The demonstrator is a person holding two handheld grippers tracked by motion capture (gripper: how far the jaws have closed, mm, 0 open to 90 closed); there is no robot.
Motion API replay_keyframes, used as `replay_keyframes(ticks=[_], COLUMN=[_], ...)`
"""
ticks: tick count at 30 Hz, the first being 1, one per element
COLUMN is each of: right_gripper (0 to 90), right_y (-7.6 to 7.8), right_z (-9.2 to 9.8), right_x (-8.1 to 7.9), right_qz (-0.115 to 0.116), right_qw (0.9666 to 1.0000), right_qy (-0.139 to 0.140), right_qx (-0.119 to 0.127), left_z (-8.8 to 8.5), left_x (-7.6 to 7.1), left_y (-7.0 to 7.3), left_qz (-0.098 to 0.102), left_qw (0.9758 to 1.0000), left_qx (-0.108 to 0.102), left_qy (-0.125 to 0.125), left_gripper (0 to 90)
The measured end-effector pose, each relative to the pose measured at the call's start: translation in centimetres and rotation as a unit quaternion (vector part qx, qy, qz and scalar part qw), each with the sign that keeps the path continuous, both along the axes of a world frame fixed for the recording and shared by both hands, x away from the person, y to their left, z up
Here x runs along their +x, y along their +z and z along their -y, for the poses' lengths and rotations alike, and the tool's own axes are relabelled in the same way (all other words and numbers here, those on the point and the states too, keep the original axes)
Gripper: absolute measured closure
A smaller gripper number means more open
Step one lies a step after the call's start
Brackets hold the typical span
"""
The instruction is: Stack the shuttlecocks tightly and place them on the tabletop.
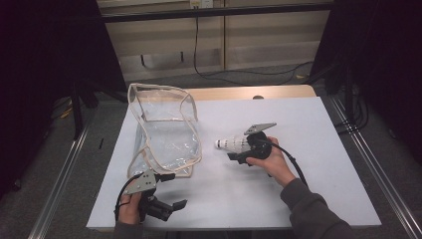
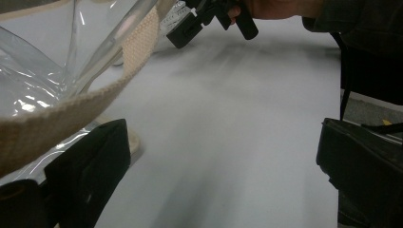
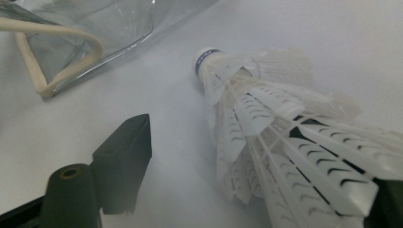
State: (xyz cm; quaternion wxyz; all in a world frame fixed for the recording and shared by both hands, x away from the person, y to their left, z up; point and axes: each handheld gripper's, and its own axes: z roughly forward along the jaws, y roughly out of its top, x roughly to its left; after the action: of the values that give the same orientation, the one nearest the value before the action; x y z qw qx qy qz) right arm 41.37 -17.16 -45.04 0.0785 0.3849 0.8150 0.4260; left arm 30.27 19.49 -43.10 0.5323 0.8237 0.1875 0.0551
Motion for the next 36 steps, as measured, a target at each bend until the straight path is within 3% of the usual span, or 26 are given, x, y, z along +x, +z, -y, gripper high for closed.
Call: replay_keyframes(ticks=[5, 15, 27, 36], right_gripper=[28.5, 33.6, 52.8, 75.8], right_y=[-0.09, -0.16, -0.25, -0.15], right_z=[-0.22, -0.61, -0.69, -0.5], right_x=[0.13, 0.28, 0.57, 0.65], right_qz=[0.001, 0.005, 0.01, 0.011], right_qw=[0.9998, 0.9996, 0.9988, 0.999], right_qy=[-0.018, -0.025, -0.048, -0.043], right_qx=[-0.006, -0.01, -0.01, -0.006], left_z=[0.01, -0.04, -0.02, -0.02], left_x=[0.01, 0.04, 0.12, 0.12], left_y=[0.0, 0.0, -0.06, -0.07], left_qz=[0.0, 0.001, 0.001, 0.0], left_qw=[1.0, 1.0, 1.0, 1.0], left_qx=[0.0, 0.001, -0.001, -0.001], left_qy=[0.0, 0.0, 0.0, 0.0], left_gripper=[4.1, 4.1, 4.1, 4.1])
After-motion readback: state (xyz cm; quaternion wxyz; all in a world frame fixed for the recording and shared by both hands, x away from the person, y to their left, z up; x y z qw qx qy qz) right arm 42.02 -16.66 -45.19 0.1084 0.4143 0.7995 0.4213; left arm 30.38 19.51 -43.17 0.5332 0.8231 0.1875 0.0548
